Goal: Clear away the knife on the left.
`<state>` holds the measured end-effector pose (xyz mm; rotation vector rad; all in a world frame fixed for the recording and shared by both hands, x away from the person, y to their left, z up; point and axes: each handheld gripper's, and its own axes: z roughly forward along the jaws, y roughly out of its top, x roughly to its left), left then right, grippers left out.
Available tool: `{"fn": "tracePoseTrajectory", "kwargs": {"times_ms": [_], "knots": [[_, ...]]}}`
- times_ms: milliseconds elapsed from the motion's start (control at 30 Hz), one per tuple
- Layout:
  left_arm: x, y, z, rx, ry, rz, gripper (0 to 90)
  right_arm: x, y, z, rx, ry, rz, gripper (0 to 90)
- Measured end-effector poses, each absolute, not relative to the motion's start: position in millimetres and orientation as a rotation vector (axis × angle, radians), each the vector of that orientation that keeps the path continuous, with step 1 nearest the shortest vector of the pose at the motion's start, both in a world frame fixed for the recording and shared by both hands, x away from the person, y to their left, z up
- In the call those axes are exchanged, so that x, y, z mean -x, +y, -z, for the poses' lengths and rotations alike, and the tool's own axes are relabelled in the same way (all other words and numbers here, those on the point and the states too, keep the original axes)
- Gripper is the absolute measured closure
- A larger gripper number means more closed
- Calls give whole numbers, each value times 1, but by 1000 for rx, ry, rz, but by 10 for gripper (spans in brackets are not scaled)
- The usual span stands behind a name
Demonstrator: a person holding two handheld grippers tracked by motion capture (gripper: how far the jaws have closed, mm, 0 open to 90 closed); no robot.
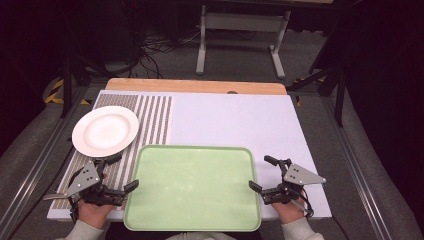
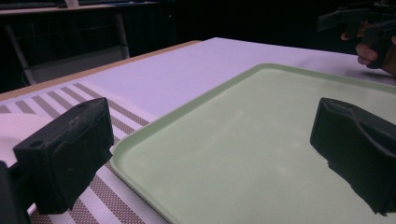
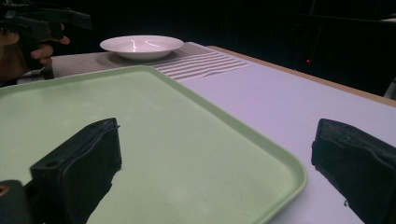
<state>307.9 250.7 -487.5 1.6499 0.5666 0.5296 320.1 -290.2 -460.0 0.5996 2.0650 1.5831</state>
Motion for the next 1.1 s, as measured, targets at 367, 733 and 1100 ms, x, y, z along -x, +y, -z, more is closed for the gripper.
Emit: {"fn": "tracePoseTrajectory", "kwargs": {"times_ms": [367,733,1100], "knots": [[-308,250,482,-1683,539,-517,3,-320,-291,460,-601,2062,-1600,22],[-310,255,468,-1775,500,-459,15,-320,-292,460,-605,2057,-1609,22],[-312,264,448,-1880,465,-411,28,-321,-292,460,-604,2063,-1608,22]]}}
